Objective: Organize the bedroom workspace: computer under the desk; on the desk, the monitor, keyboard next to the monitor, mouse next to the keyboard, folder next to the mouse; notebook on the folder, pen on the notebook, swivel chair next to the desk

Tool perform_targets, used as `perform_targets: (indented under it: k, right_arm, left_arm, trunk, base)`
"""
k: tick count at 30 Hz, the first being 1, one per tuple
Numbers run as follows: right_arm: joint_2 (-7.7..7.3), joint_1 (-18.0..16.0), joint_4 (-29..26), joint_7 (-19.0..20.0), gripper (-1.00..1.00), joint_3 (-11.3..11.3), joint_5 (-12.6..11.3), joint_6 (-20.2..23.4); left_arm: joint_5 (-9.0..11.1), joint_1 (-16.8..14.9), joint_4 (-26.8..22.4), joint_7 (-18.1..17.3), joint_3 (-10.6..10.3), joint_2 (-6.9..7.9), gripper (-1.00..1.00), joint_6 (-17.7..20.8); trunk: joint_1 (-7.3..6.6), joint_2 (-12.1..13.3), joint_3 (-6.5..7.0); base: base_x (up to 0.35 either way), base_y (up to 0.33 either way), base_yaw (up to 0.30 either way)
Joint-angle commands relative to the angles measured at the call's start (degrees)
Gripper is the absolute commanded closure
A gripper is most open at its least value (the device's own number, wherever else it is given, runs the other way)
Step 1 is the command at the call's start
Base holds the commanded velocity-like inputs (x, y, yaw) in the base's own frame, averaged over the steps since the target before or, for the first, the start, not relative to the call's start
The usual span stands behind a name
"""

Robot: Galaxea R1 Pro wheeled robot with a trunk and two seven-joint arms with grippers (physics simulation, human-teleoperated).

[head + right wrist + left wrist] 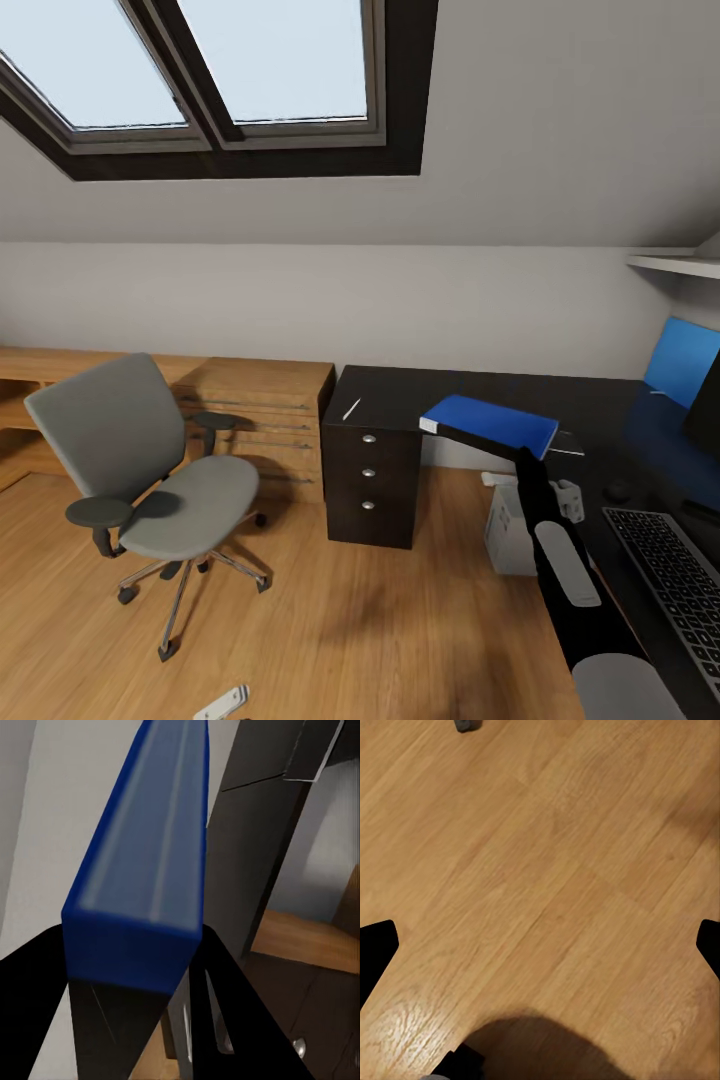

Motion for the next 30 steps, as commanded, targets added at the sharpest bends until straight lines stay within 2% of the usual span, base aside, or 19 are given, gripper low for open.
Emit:
perform_targets:
  k: [1,8,20,30]
  right_arm:
    - [-0.03,0.0,0.2,-0.2,1.00,0.1,-0.5,-0.3]
    - [0.06,0.0,0.2,-0.1,1.00,0.0,-0.6,-0.3]
    - [-0.01,0.0,-0.1,0.0,1.00,-0.1,-0.8,-0.4]
    - [-0.06,0.0,0.2,4.1,1.00,-0.2,-0.8,-0.5]
  left_arm:
    - [0.6,0.0,0.0,0.3,-0.5,0.02,-1.00,-0.3]
    - [0.6,-0.1,0.0,0.3,-0.5,-0.04,-1.00,-0.3]
    - [0.6,0.0,0.1,0.3,-0.5,0.01,-1.00,-0.3]
    - [0.6,0.0,0.1,0.3,-0.5,0.02,-1.00,-0.3]
  trunk:
    - [0.00,0.0,-0.07]
    - [0.00,0.0,-0.07]
    - [0.00,0.0,-0.07]
    - [0.00,0.0,-0.07]
  base:
    - [0.000,0.000,0.000]
    - [0.100,0.000,0.000]
    - [0.308,0.000,0.000]
    - [0.328,0.000,-0.006]
